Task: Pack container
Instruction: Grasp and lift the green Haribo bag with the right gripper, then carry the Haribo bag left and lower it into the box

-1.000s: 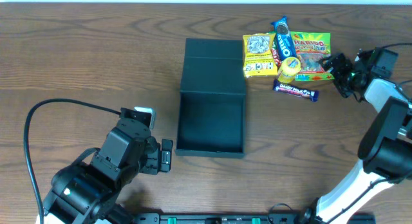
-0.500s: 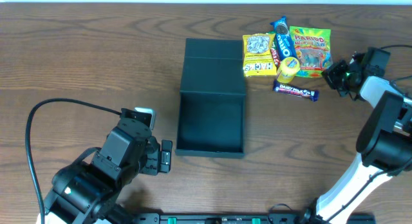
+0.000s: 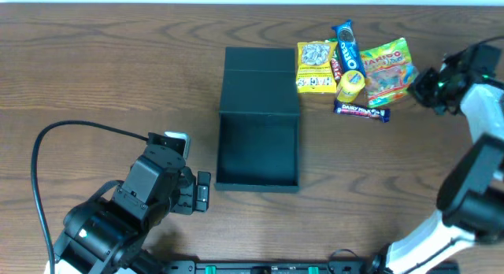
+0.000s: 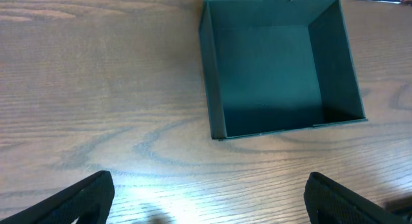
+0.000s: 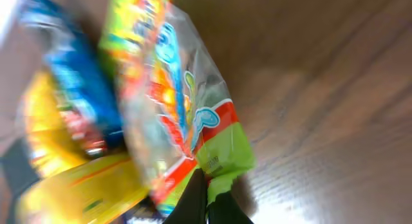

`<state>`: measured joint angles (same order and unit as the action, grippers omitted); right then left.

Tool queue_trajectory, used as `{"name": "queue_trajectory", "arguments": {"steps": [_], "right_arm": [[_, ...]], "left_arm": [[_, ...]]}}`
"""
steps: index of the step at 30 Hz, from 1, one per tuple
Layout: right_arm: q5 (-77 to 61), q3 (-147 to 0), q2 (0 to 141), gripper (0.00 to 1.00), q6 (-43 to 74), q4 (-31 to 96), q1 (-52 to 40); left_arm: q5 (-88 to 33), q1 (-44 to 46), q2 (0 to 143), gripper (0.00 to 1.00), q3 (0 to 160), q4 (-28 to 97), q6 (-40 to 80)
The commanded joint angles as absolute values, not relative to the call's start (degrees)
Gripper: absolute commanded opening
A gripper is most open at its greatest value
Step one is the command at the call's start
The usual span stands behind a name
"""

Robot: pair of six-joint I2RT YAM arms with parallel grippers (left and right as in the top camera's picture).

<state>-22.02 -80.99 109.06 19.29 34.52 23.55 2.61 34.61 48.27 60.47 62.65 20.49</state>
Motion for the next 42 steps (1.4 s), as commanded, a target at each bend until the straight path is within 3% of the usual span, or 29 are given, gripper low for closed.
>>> {"name": "queue_trajectory", "arguments": {"steps": [1, 18, 26, 32, 42], "right_arm": [[-21.2, -83.3, 101.1, 0.01, 16.4, 34.7, 23.8], [-31.0, -83.3, 71.8, 0.01, 18.2, 45.3, 18.0], [-30.8, -83.3, 70.4, 0.01, 18.7, 52.6, 4.7], [-27.0, -83.2, 70.4, 0.02, 24.0, 51.3, -7.8], [-23.0, -72.6, 70.5, 0.01, 43.6, 35.1, -24.6]], "left_arm": [[3.6, 34.6, 48.3, 0.95, 60.8, 62.7, 19.3], [3.6, 34.4, 48.2, 0.95, 64.3, 61.1, 19.3], [9.6, 34.4, 46.0, 0.96, 72.4, 69.0, 19.1], [8.0, 34.4, 36.1, 0.95, 73.3, 71.9, 16.2], [7.9, 34.4, 27.6, 0.95, 73.3, 76.9, 15.2]]}}
